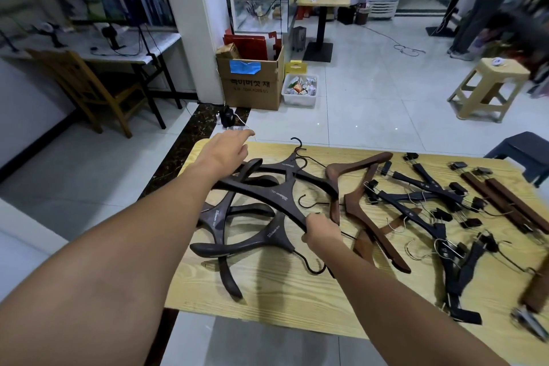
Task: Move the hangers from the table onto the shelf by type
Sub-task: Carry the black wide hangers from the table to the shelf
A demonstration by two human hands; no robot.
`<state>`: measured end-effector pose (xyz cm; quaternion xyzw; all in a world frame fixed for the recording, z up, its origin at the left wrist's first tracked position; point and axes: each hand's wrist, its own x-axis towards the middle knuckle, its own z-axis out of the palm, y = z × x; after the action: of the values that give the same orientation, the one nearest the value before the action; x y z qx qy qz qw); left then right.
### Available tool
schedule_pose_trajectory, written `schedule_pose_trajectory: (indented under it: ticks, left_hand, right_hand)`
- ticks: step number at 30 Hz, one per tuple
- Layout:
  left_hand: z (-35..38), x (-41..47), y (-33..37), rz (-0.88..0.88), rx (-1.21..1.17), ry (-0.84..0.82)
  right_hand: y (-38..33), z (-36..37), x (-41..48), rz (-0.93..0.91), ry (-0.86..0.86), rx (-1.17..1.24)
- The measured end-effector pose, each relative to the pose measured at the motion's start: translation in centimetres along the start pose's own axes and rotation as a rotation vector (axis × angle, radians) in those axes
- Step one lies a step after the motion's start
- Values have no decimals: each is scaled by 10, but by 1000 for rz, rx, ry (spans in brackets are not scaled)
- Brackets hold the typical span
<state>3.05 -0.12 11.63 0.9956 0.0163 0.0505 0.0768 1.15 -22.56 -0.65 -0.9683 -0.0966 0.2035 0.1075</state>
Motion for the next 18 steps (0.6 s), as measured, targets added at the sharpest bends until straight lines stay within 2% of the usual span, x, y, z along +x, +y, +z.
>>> schedule_pose_trajectory:
  ticks: [4, 8, 11, 18]
  left_hand:
    - [-6, -2, -3, 1, 15, 10]
    - [-11, -2, -2, -8, 7, 30]
    - [-13, -2, -1, -34, -57, 104]
    - [-2, 1, -4, -31, -108, 153]
  right_hand:
    - [-2, -24, 6, -15, 39, -2]
    - [0, -53, 17, 11, -24, 156]
    - [5, -78, 27, 36, -39, 293]
    - [5, -132, 51, 70, 123, 241]
